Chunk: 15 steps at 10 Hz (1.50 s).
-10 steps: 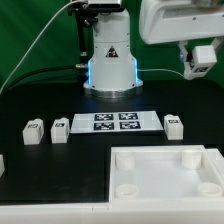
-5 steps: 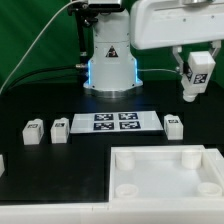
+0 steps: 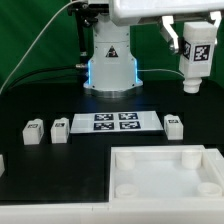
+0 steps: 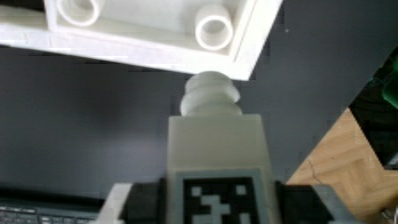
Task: Assemble one leg
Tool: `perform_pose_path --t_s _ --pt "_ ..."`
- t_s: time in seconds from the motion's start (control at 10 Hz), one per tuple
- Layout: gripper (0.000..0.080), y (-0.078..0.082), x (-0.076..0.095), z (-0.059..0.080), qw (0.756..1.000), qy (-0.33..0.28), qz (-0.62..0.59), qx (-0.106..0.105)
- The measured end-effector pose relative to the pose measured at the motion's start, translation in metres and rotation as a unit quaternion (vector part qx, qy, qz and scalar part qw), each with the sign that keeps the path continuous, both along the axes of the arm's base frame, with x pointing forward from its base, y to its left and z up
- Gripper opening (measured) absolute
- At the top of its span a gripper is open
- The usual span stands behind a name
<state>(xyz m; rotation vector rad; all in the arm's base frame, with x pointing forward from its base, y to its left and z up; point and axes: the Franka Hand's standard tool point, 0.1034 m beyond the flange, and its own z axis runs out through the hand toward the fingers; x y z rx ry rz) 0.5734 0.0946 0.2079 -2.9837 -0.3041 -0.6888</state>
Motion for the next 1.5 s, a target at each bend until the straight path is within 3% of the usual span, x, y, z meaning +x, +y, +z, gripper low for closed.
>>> perform_pose_path --t_s 0.4,0.5,0.7,1.0,1.5 --pt "0.029 0.001 0.0 -0.002 1.0 0.001 0.0 0.0" --pt "0.029 0.004 0.006 -0.012 1.0 -0.009 0.002 0.003" --pt "0.029 0.01 0.033 -0.028 1.0 -0.01 0.002 0.013" --pt "0.029 0.02 0.031 -0.05 1.0 -0.002 0.005 0.016" --pt "0.029 0.02 0.028 -0.072 1.0 -0.001 0.003 0.017"
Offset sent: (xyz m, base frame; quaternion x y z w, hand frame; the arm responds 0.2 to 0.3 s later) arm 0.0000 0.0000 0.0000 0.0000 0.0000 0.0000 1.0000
